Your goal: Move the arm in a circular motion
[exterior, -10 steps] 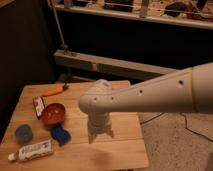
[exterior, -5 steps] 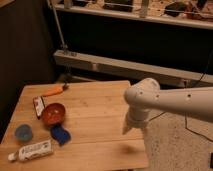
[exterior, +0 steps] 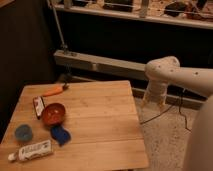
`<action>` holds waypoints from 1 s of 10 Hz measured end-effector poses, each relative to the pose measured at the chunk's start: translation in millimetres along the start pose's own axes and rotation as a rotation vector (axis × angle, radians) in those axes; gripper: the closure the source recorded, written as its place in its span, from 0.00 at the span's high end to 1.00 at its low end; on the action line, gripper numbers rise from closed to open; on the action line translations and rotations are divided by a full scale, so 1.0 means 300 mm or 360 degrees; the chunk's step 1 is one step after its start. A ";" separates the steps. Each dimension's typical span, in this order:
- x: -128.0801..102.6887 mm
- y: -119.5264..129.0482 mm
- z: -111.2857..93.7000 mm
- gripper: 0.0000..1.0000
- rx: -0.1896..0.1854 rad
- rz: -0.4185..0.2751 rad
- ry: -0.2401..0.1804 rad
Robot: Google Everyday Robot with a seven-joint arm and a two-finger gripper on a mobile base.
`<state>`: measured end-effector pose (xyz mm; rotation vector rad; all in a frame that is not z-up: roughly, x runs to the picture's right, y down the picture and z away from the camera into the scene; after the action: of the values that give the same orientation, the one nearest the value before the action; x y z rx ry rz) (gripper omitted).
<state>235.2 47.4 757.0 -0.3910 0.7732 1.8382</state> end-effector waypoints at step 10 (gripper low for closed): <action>-0.098 0.831 -0.212 0.65 0.0155 -0.0429 -0.0007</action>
<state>12.7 -74.8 808.7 -0.4073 0.7648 1.5440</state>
